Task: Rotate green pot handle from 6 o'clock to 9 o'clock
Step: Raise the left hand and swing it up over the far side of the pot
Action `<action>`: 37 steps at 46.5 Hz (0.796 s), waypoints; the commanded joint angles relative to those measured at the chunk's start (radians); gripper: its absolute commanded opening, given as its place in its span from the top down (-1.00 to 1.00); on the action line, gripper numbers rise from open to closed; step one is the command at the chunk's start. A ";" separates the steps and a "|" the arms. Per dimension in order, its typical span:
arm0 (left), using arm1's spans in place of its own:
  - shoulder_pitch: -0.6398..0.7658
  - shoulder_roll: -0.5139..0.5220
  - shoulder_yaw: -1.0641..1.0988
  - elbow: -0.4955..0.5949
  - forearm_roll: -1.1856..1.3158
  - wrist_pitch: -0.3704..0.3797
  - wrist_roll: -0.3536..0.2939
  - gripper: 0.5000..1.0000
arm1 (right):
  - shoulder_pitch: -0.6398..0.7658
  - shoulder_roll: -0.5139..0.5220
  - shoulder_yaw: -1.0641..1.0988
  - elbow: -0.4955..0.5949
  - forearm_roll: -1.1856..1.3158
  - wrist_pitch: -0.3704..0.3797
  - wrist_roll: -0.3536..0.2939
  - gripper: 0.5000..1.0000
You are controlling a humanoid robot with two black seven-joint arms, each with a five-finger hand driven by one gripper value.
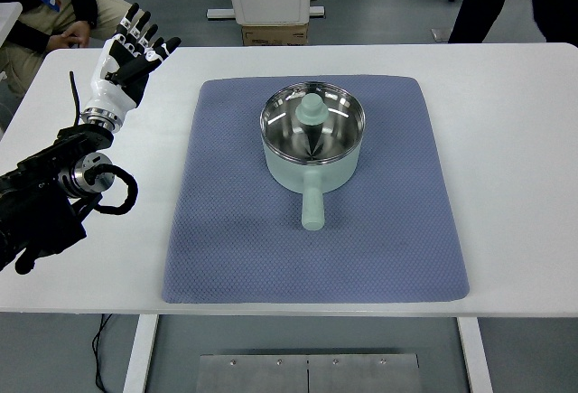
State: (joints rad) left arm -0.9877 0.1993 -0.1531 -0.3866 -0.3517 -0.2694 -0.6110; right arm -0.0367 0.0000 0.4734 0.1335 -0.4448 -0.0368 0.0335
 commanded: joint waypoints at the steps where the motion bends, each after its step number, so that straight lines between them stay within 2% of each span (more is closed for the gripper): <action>1: -0.008 0.000 0.000 0.000 0.000 -0.001 0.000 -1.00 | 0.000 0.000 0.001 0.000 0.000 0.000 0.000 -1.00; 11: -0.031 0.006 0.000 -0.003 0.014 -0.001 0.000 -1.00 | 0.000 0.000 0.001 0.000 0.000 0.000 0.000 -1.00; 23: -0.069 0.083 0.000 -0.057 0.089 -0.002 0.000 -1.00 | 0.000 0.000 0.001 0.000 0.000 0.000 0.000 -1.00; 37: -0.097 0.189 0.000 -0.238 0.217 -0.002 0.000 -1.00 | 0.000 0.000 0.001 0.000 0.000 0.000 0.000 -1.00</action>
State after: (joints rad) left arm -1.0837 0.3671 -0.1532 -0.5858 -0.1463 -0.2717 -0.6107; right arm -0.0369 0.0000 0.4735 0.1335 -0.4449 -0.0368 0.0337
